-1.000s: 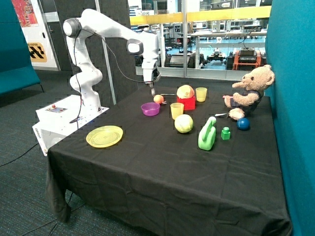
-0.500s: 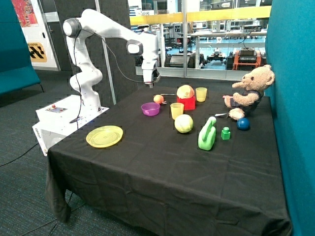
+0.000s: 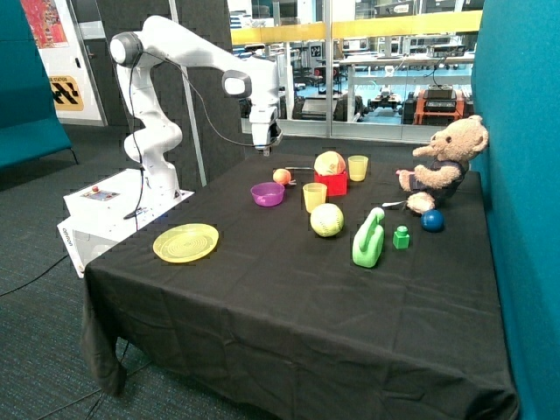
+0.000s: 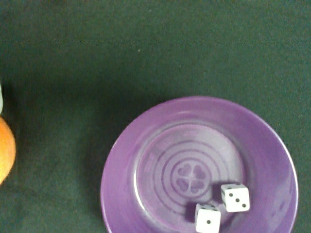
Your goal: Roll the dices in the bowl
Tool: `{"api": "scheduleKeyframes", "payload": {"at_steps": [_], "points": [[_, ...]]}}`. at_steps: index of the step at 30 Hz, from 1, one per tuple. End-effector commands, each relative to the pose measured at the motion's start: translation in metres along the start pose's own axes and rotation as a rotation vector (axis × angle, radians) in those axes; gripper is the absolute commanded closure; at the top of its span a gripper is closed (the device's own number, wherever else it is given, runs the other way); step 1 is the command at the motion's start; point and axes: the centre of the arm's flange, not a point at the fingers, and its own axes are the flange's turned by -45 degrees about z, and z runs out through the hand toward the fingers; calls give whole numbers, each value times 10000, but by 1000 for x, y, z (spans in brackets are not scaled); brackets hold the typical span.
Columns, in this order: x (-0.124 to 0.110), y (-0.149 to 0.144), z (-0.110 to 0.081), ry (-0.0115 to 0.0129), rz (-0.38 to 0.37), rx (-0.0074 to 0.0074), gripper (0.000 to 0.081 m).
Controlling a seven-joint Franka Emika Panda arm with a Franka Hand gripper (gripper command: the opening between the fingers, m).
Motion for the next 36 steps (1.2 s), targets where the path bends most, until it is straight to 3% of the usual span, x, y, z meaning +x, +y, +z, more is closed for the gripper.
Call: {"api": "scheduleKeyframes", "payload": {"at_steps": [1,6,11,15,36], "points": [[-7,-9,-1,11,-259,6,342],[-6,-22,1,11,-519,6,333],[0,-31,1,11,-579,6,145],[5,-33,2,11,-553,6,86],[31,-28,10,11,-565,6,127]]}}
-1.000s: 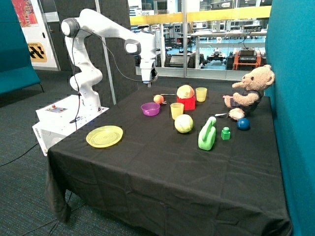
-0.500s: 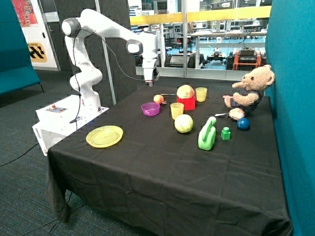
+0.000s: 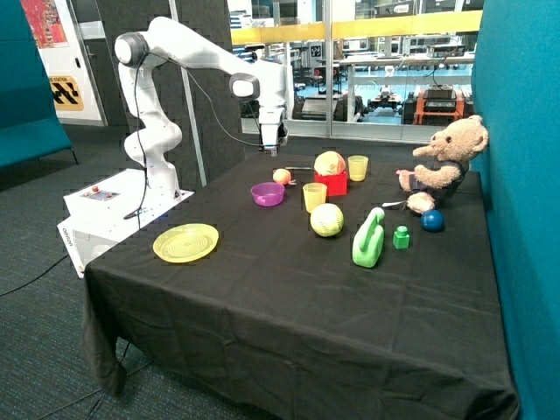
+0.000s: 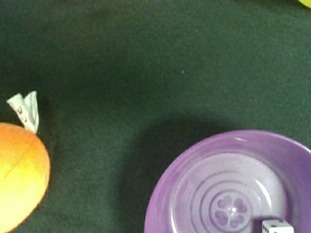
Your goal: Roll the dices in the bowl
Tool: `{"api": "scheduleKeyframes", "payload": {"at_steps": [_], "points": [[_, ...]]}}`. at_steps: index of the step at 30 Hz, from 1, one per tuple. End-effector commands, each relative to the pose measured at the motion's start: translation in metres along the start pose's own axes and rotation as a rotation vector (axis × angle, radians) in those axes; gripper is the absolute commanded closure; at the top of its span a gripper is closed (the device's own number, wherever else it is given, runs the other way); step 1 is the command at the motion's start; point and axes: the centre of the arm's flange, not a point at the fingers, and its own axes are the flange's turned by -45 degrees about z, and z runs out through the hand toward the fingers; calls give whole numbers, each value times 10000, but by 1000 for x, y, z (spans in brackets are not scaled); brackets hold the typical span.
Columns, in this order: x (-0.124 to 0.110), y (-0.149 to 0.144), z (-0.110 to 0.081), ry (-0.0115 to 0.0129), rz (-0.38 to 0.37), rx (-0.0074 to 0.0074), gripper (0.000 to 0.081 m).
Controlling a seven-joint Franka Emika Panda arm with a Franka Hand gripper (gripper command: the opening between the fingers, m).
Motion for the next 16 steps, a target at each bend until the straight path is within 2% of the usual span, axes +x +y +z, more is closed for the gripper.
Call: {"api": "scheduleKeyframes", "payload": {"at_steps": [1,8,9,16], "points": [[10,0,0,-74,-32,7,125],[9,-2,1,-74,-54,7,128],[8,-2,1,-74,-74,7,109],[5,-6,2,-74,-198,7,132]]}}
